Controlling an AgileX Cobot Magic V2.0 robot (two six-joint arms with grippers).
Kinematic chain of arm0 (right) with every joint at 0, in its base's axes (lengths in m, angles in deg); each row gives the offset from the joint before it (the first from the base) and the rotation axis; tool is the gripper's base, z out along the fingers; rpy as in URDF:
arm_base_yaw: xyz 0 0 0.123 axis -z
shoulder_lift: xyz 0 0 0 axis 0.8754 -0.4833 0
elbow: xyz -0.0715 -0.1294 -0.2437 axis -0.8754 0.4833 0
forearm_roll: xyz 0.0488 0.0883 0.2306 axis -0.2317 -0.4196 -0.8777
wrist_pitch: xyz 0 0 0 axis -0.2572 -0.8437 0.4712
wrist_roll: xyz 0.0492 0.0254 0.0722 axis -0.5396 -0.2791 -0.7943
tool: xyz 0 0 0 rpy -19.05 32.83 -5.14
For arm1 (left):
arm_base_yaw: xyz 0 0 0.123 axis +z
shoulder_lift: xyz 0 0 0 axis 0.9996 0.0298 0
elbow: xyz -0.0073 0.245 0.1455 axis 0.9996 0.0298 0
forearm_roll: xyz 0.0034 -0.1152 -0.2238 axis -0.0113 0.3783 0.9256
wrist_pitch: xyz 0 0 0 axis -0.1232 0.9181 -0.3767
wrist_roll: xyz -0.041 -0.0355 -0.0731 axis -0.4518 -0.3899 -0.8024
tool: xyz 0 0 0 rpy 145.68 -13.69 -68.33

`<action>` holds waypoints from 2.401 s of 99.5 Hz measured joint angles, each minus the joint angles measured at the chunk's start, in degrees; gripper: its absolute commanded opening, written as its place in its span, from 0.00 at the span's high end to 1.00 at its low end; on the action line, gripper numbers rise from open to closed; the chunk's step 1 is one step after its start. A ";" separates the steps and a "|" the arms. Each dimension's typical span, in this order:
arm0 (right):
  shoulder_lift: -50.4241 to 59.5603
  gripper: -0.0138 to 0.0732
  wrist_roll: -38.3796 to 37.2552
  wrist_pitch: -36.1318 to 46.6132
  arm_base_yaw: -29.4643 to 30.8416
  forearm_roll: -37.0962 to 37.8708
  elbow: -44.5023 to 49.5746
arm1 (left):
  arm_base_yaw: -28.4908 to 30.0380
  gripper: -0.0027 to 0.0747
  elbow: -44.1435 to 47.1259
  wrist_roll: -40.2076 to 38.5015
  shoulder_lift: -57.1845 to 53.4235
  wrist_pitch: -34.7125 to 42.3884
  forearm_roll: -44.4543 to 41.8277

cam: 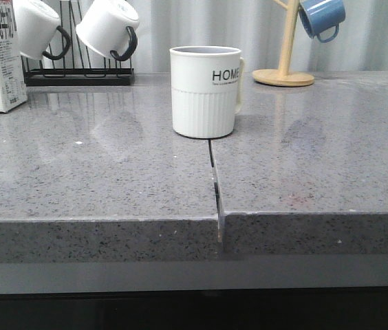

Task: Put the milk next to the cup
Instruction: 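Open the right gripper and withdraw it from the mug, then reach the left gripper to the Pascual milk carton and grasp it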

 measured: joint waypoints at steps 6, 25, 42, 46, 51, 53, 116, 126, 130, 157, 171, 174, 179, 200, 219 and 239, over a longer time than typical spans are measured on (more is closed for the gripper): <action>3.69 0.92 0.00 -3.04 0.00 0.00 0.83 | 0.00 0.99 0.00 0.00 0.00 0.00 0.00; 14.81 0.92 0.00 -11.25 0.00 0.00 3.60 | 0.00 0.99 0.00 0.00 0.00 0.00 0.00; 20.55 0.92 0.00 -14.70 0.00 0.00 4.97 | 0.00 0.99 0.00 0.00 0.00 0.00 0.00; 20.61 0.92 0.00 -15.07 0.00 0.00 5.11 | 0.00 0.99 0.00 0.00 0.00 0.09 0.00; 20.61 0.92 0.00 -15.50 0.00 0.00 5.20 | 0.00 0.99 0.00 0.00 0.00 0.09 0.00; 20.61 0.92 0.00 -15.62 0.00 0.00 5.20 | 0.00 0.99 0.00 0.00 0.00 0.09 0.00; 20.61 0.92 0.00 -15.64 0.00 0.00 5.20 | 0.00 0.90 -19.63 0.00 11.59 -18.57 -3.78; 20.61 0.92 0.00 -15.64 0.00 0.00 5.20 | 0.00 0.65 -22.49 0.00 17.24 -18.44 -4.85; 20.61 0.92 0.00 -15.64 0.00 0.00 5.20 | 0.00 0.49 -23.40 0.00 19.53 -17.92 -4.95; 20.61 0.92 0.00 -15.64 0.00 0.00 5.20 | 0.00 0.11 -25.54 0.00 33.04 -5.46 -5.08; 20.61 0.92 0.00 -15.64 0.00 0.00 5.20 | 0.00 0.15 -25.54 0.00 39.73 2.26 -4.26; 20.61 0.92 0.00 -15.64 0.00 0.00 5.20 | 0.00 0.15 -25.54 0.00 41.01 4.34 -4.17; 20.61 0.92 0.00 -15.64 0.00 0.00 5.20 | 0.00 0.15 -25.54 0.00 43.45 7.41 -4.02; 20.61 0.92 0.00 -15.64 0.00 0.00 5.20 | 0.00 0.15 -29.11 0.00 51.99 12.50 -2.53; 20.61 0.92 0.00 -15.64 0.00 0.00 5.20 | 0.00 0.16 -35.51 0.00 59.97 13.26 -1.12; 20.61 0.92 0.00 -15.64 0.00 0.00 5.20 | 0.00 0.17 -40.51 0.00 68.00 13.49 -0.46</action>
